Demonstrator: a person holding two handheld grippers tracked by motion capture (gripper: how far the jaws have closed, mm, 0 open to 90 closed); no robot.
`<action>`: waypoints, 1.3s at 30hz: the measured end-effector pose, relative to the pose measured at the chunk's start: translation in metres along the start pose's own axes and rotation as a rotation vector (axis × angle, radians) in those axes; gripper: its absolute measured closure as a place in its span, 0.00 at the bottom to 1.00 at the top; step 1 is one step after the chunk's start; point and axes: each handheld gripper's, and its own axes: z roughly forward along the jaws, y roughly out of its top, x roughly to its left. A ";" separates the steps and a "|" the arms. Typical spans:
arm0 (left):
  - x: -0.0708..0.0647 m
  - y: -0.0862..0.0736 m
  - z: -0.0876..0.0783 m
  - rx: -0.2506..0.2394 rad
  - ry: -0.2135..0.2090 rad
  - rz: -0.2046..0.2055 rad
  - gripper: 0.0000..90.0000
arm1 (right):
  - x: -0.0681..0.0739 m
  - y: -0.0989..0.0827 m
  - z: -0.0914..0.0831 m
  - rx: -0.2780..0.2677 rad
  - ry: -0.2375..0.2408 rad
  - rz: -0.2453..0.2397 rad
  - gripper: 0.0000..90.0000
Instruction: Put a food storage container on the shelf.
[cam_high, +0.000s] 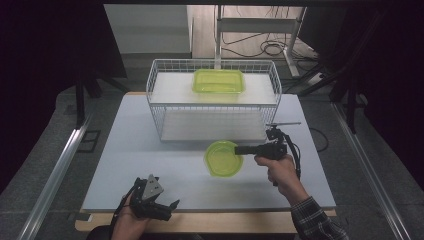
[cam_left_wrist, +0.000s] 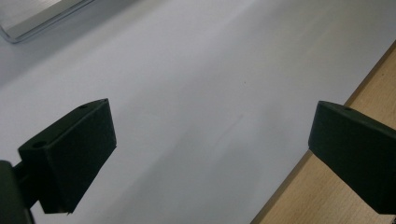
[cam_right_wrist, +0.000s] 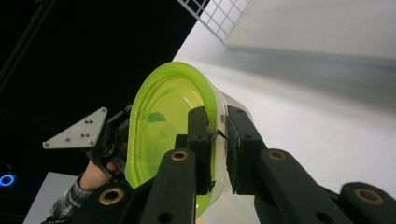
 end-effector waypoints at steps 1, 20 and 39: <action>0.000 0.000 0.000 0.000 0.000 0.001 0.01 | 0.001 0.002 -0.002 -0.003 -0.003 -0.002 0.90; 0.001 0.000 0.000 -0.001 -0.004 -0.001 0.01 | 0.028 0.046 -0.024 -0.097 0.003 -0.039 0.90; 0.002 0.000 -0.001 -0.015 -0.009 -0.018 0.01 | 0.059 0.099 -0.030 -0.183 -0.001 -0.082 0.90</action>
